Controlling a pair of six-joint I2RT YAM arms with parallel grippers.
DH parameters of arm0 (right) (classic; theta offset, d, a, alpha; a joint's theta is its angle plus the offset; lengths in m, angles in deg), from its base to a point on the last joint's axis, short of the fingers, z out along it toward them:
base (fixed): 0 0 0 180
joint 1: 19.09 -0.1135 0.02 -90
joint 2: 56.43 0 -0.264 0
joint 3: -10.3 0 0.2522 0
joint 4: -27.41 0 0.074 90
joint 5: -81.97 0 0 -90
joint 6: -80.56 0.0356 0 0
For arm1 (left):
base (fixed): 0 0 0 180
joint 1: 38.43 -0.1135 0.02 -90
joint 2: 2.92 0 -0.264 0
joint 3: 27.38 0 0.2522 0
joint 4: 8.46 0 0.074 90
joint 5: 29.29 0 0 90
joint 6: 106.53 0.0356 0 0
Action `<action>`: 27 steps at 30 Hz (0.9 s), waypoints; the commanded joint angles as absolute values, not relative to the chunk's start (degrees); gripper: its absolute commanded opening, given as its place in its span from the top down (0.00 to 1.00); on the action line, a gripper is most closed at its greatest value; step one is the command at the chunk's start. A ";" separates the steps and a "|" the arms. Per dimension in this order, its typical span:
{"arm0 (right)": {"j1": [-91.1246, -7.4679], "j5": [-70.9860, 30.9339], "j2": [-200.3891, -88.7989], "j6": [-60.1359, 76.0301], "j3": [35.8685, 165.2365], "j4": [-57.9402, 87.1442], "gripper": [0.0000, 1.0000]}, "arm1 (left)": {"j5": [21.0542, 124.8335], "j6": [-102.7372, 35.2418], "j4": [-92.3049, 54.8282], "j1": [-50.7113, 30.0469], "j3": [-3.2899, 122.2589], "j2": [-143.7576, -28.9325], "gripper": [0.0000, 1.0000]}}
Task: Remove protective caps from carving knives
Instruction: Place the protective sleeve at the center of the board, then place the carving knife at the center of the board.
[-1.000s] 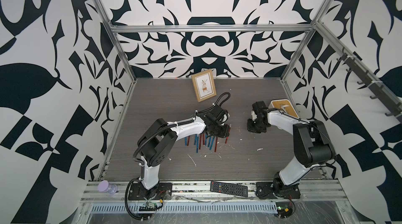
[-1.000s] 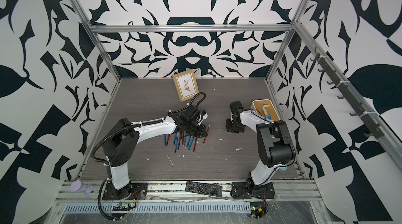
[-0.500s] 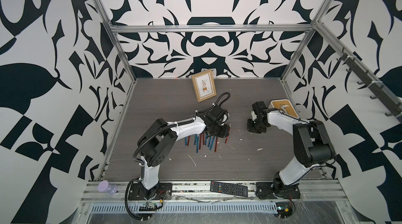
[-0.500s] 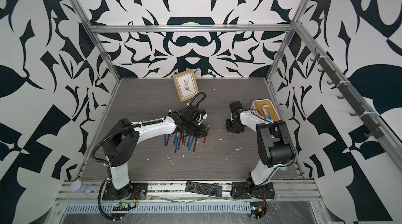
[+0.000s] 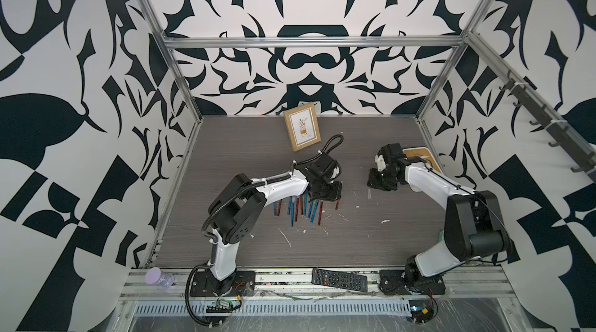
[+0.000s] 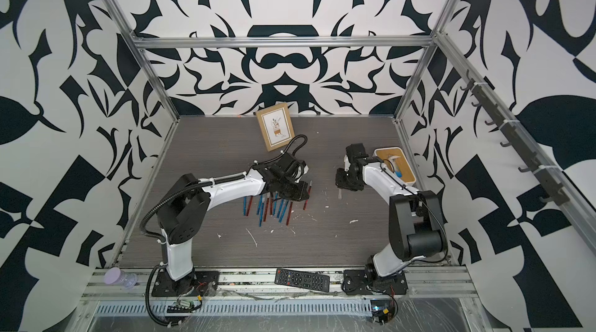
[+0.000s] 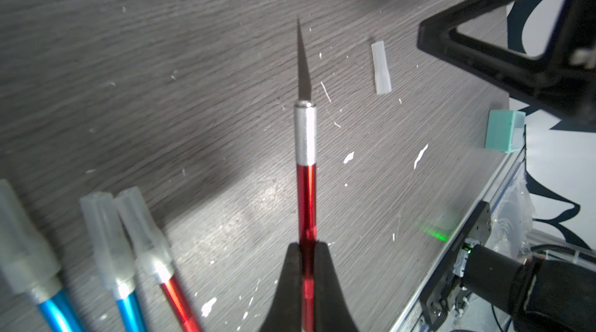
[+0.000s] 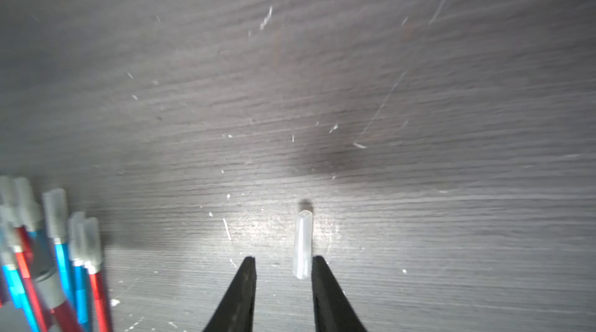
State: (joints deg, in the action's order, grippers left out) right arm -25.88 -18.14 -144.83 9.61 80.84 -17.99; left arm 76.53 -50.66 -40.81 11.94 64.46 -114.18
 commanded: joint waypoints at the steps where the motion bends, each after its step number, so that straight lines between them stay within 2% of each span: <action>1: -23.46 -20.67 -142.23 8.45 82.02 -20.17 0.65 | 75.41 -52.51 -44.88 12.17 68.24 -116.06 1.00; 5: -19.84 -23.93 -140.06 8.22 80.07 -19.69 0.60 | 74.12 -52.82 -48.12 12.88 72.40 -118.19 1.00; 7: -18.61 -24.62 -138.78 8.36 79.12 -19.68 0.51 | 74.16 -53.28 -48.79 13.20 73.94 -119.28 1.00; 14: -15.42 -25.78 -135.54 7.16 77.41 -20.66 0.37 | 73.32 -56.29 -51.48 14.50 78.89 -123.35 1.00; 15: -15.21 -25.78 -134.97 7.10 76.96 -20.31 0.33 | 72.60 -56.51 -52.45 14.85 79.85 -124.00 1.00; 17: -15.09 -25.61 -134.24 7.01 76.49 -20.13 0.19 | 71.68 -57.06 -54.01 15.47 81.43 -125.11 1.00; 18: -15.07 -25.63 -134.12 6.76 76.37 -20.10 0.16 | 71.01 -57.45 -54.86 15.77 82.30 -125.69 1.00; 22: -15.04 -26.69 -134.32 5.75 76.31 -20.24 0.12 | 69.86 -59.42 -56.97 16.49 84.25 -127.64 1.00; 27: -15.09 -28.29 -134.99 4.70 75.65 -19.73 0.11 | 67.96 -61.47 -58.80 17.51 86.14 -129.30 1.00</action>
State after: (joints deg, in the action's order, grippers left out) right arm -15.15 -26.55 -135.26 6.18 75.85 -19.82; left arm 70.23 -59.09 -54.91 16.97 84.27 -127.80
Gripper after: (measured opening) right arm 0.887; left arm 0.074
